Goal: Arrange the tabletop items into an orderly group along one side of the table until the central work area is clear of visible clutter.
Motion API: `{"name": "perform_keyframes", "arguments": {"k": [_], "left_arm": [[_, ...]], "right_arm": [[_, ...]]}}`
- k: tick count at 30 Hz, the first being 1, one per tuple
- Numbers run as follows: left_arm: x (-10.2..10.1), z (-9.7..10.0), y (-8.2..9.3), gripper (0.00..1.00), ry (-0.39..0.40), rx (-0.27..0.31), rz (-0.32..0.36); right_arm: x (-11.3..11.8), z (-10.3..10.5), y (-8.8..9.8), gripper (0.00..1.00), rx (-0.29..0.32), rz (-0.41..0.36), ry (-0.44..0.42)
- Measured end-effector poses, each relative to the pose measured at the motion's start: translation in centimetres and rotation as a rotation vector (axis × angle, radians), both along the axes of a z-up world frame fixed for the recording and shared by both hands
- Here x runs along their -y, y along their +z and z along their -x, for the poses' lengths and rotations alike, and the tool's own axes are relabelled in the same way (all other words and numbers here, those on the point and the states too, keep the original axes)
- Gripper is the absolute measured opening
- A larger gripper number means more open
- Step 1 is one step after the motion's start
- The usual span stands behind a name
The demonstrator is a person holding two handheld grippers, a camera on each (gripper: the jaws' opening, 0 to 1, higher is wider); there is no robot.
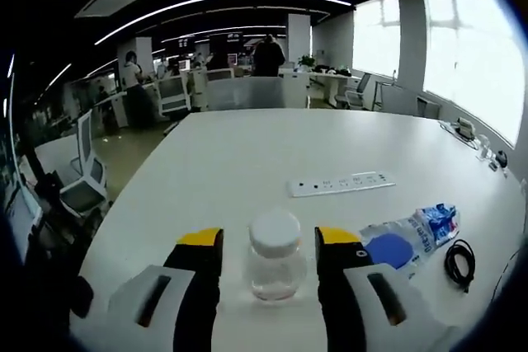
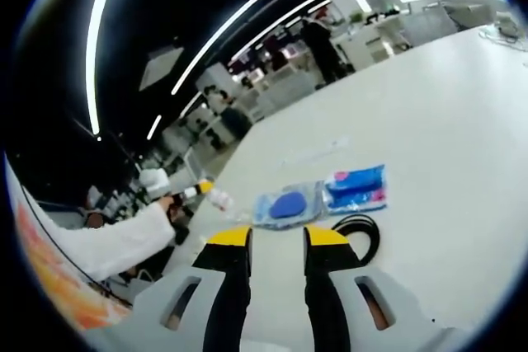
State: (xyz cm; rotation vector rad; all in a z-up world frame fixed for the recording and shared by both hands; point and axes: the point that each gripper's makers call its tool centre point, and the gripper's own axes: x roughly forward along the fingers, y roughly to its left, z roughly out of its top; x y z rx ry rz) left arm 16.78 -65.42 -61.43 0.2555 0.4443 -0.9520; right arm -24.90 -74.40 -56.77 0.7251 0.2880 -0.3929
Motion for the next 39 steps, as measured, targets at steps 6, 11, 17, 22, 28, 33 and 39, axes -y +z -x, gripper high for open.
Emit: {"name": "perform_keyframes", "arguments": {"k": [6, 11, 17, 22, 28, 33, 39], "left_arm": [[-1.3, 0.4, 0.4, 0.90, -0.036, -0.021, 0.016], [-3.6, 0.5, 0.1, 0.89, -0.045, -0.007, -0.011], [-8.0, 1.0, -1.2, 0.84, -0.037, -0.047, -0.048], [-11.1, 1.3, -1.6, 0.83, -0.019, -0.055, -0.074], [-13.2, 1.7, -1.6, 0.80, 0.007, -0.075, -0.077], [-13.5, 3.0, -2.7, 0.78, -0.043, -0.114, -0.105], [-15.3, 5.9, -7.5, 0.72, -0.157, -0.188, -0.282]], "right_arm": [[-0.3, -0.1, -0.1, 0.22, 0.003, -0.006, 0.006], [-0.6, -0.4, -0.2, 0.22, 0.006, -0.010, 0.022], [-1.0, -0.6, -0.6, 0.22, 0.003, -0.018, 0.035], [-1.1, -0.8, -0.8, 0.22, 0.006, -0.026, 0.044], [-1.2, -1.0, -0.9, 0.22, 0.005, -0.024, 0.055], [-1.4, -0.8, -1.2, 0.22, 0.000, -0.025, 0.058], [-1.2, -0.2, -1.4, 0.22, 0.003, -0.040, 0.038]]}}
